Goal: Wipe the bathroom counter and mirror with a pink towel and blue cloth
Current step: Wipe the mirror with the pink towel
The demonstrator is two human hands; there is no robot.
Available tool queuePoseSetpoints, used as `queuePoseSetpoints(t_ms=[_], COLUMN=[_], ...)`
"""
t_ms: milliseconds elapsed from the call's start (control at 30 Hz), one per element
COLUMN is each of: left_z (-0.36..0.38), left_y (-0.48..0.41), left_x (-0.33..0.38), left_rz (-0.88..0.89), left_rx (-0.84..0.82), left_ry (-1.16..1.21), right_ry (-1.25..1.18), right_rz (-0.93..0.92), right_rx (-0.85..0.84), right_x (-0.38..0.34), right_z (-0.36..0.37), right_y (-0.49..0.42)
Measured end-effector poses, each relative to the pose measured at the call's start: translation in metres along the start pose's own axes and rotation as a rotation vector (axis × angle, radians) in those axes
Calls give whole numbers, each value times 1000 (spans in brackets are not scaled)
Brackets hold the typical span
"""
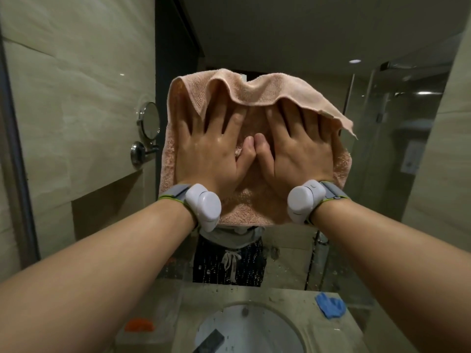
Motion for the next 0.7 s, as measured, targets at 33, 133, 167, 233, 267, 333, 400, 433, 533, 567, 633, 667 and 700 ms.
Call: queuePoseSetpoints(t_ms=[33,133,167,233,267,333,400,433,533,567,633,667,700], left_z=[0,2,3,6,7,10,14,15,19,20,24,25,26], left_y=[1,6,8,12,13,17,21,23,30,33,39,41,44], left_x=[0,3,4,6,6,7,9,9,14,13,15,16,17], left_rz=[0,4,6,9,8,7,1,-3,-9,-12,-18,-20,-22], left_rx=[2,13,13,13,13,9,-6,-9,-22,-27,-40,-41,-41], left_ry=[2,22,24,24,27,25,10,6,8,8,6,9,13], right_ry=[4,19,21,18,18,22,20,19,5,1,-11,-16,-20], right_rz=[1,-5,-11,-17,-19,-19,-24,-28,-32,-36,-43,-49,-54], right_rx=[10,39,52,55,51,50,49,44,11,-4,-30,-37,-39], right_x=[-1,-1,-1,-2,-2,-1,0,-1,0,-1,0,1,1], right_z=[0,1,1,2,3,4,5,6,10,13,17,18,19], right_y=[1,7,9,13,14,19,23,24,30,31,38,41,43])
Point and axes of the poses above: each hand's wrist, its own y-axis away from the middle knuckle, its own z-axis out of the palm, x = y × z, the point moved 10 cm from there along -y, towards the middle knuckle, and after that the axes turned 12 degrees about -x, right-handed, at the moved point
